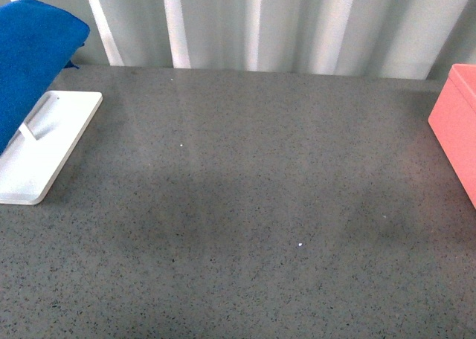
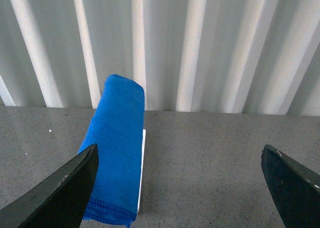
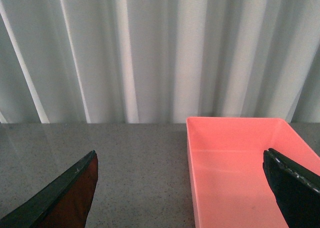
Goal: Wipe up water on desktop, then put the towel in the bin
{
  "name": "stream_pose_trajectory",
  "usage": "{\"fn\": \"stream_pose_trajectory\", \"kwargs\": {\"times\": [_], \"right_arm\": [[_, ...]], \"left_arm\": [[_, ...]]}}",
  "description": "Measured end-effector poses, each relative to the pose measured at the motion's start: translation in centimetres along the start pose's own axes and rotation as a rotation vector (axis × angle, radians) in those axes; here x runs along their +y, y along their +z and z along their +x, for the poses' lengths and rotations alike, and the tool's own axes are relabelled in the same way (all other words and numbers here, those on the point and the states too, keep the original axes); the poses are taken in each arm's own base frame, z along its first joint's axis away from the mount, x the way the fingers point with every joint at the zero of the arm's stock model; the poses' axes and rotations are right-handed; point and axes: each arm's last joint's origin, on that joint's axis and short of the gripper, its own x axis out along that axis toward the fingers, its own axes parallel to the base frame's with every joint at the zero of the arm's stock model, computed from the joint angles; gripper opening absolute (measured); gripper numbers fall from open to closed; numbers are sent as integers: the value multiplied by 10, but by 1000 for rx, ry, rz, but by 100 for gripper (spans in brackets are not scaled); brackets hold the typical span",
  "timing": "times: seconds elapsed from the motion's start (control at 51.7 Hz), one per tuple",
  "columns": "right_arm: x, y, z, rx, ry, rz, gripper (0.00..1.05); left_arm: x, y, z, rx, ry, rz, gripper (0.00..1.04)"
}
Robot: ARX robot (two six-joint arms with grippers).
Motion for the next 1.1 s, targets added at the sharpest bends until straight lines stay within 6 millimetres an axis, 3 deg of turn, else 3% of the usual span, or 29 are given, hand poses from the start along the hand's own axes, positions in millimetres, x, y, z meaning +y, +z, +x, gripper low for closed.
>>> {"fn": "stream_pose_trajectory", "kwargs": {"times": [1.102], "right_arm": [[0, 0, 0, 0, 0, 0, 98]], "left_arm": [[0, 0, 0, 0, 0, 0, 98]]}}
